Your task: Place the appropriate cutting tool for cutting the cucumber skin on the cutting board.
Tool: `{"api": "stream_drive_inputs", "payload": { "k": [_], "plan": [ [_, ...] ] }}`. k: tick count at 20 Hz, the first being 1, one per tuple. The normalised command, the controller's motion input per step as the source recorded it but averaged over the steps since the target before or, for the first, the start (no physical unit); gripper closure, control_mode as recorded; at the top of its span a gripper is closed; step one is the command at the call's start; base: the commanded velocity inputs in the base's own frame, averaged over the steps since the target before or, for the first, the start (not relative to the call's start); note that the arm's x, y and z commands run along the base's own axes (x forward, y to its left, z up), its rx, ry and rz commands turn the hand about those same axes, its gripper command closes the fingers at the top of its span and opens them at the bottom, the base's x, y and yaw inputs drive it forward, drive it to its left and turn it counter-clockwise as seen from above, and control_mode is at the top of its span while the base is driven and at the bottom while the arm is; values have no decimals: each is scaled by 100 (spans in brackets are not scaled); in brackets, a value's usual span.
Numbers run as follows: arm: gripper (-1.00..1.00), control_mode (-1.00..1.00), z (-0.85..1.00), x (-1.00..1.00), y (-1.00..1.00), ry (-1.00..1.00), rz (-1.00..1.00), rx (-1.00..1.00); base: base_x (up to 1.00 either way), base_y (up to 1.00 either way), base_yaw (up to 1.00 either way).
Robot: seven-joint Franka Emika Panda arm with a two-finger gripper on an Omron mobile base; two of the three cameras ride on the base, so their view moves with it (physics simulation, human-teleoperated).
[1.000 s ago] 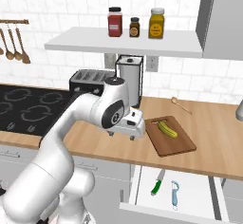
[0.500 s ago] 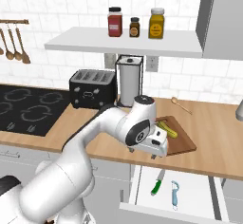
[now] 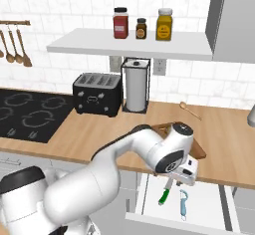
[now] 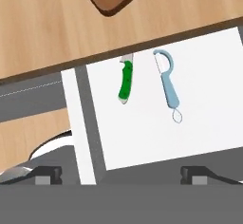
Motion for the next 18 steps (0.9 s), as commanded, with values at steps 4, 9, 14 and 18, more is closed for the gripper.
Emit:
{"api": "stream_drive_inputs", "payload": {
  "k": [4, 9, 14, 18],
  "plan": [
    [-100, -100, -68, 4, -17, 0, 0, 3, 0, 0, 0],
    [-100, -100, -52, 0, -17, -1, 0, 4, 0, 0, 0],
    [-100, -100, -48, -4, -10, 0, 0, 3, 0, 0, 0],
    [-100, -100, -29, 0, -3, 0, 0, 7, 0, 0, 0]
  ]
}}
